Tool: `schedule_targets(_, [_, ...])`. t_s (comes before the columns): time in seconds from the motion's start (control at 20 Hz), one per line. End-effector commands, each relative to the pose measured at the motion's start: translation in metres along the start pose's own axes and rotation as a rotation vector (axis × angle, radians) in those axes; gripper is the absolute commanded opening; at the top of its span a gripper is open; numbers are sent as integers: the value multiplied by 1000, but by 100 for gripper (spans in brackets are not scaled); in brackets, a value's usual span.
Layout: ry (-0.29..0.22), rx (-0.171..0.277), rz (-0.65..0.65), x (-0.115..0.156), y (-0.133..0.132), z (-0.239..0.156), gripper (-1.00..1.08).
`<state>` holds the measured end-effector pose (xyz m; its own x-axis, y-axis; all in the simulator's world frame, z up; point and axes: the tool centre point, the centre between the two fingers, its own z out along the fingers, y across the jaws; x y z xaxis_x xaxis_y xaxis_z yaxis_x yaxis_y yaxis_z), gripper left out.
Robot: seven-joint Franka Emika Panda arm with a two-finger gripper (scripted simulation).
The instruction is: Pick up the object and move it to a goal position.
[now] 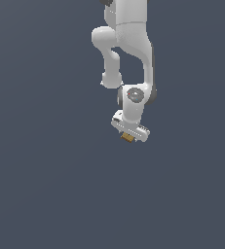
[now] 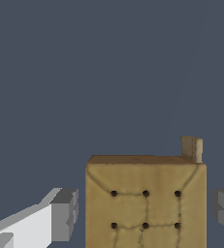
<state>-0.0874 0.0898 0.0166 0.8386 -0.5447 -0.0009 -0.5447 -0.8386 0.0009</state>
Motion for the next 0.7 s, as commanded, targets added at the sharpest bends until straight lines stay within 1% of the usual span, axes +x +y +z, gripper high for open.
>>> schedule_targets(0.0, [1, 1, 1, 1, 0, 5, 100])
schedule_targets(0.1, [1, 1, 1, 1, 0, 6, 100])
schedule_targets(0.15, [1, 1, 1, 1, 0, 6, -100])
schedule_targets(0.65, [2, 2, 1, 1, -1, 5, -100])
